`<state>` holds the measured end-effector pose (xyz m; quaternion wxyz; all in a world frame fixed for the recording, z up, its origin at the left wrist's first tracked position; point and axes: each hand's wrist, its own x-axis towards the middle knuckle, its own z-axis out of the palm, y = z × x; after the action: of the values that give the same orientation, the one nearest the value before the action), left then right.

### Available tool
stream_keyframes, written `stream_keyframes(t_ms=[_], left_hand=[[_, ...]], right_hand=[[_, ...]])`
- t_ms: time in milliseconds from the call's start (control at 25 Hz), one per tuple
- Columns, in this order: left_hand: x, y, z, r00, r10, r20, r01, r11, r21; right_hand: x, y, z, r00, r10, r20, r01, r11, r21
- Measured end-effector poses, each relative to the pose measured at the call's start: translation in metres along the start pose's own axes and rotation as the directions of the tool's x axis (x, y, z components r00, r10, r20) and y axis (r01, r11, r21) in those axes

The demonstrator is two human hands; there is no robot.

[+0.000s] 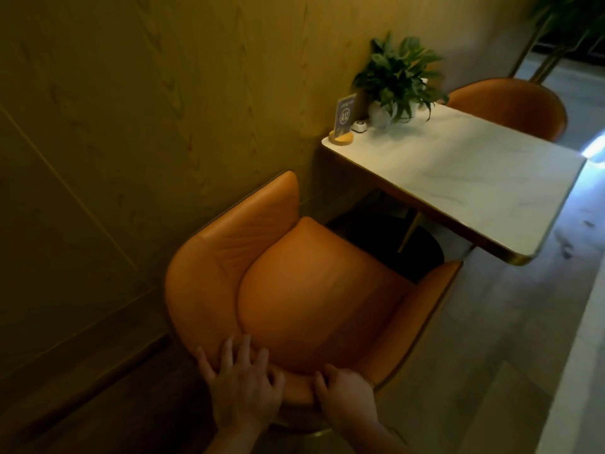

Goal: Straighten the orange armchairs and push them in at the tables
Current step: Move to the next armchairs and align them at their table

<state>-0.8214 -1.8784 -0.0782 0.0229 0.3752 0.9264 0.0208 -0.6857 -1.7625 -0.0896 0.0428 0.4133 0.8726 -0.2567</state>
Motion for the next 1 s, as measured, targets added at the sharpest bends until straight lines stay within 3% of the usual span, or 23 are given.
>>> stream_keyframes(t_ms=[240,560,880,1000], left_hand=[[0.054,-0.003,-0.001,0.998,0.061,0.014,-0.062,0.995,0.083],[0.079,0.013,-0.002,0.998,0.059,0.028,-0.061,0.992,0.108],[0.075,0.017,-0.016,0.993,0.037,0.110,-0.052,0.989,0.138],[0.076,0.017,-0.019,0.987,0.050,0.153,-0.078,0.980,0.181]], right_hand=[[0.039,-0.003,0.007,0.989,0.035,-0.142,-0.039,0.999,-0.026],[0.068,0.015,0.003,0.967,-0.049,-0.249,0.043,0.999,-0.031],[0.065,0.013,-0.003,0.986,-0.032,-0.165,0.039,0.998,0.041],[0.069,0.013,-0.008,0.997,-0.022,-0.069,0.027,0.998,0.062]])
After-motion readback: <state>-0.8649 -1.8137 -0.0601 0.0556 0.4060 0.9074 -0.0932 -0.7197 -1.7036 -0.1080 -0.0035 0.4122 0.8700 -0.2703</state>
